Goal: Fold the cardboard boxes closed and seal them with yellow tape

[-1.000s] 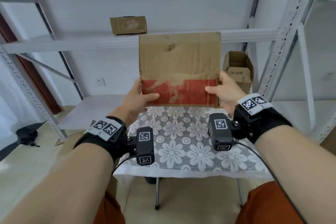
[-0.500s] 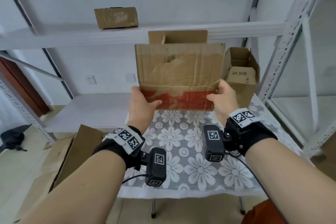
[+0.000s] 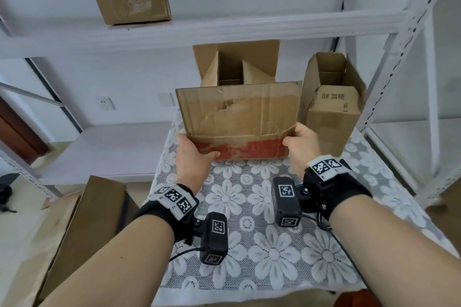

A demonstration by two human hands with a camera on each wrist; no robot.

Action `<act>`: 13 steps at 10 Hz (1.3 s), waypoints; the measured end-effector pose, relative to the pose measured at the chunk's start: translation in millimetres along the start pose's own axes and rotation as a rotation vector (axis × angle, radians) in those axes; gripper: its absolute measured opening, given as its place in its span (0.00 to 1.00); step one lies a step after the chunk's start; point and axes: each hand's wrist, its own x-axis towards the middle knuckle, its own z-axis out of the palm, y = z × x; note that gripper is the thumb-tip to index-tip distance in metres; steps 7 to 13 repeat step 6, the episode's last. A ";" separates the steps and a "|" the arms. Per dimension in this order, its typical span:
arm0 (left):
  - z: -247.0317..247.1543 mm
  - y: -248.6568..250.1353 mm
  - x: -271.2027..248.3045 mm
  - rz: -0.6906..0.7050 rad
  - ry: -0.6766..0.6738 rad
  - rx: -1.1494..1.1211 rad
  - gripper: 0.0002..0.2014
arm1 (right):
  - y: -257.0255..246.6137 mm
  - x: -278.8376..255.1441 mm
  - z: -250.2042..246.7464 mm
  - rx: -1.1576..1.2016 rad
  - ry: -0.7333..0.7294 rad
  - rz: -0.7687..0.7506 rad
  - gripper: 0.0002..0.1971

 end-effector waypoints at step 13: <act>-33.7 -6.1 -14.2 -0.333 -0.196 -0.148 0.16 | -4.4 -25.6 -23.2 0.412 0.019 0.293 0.17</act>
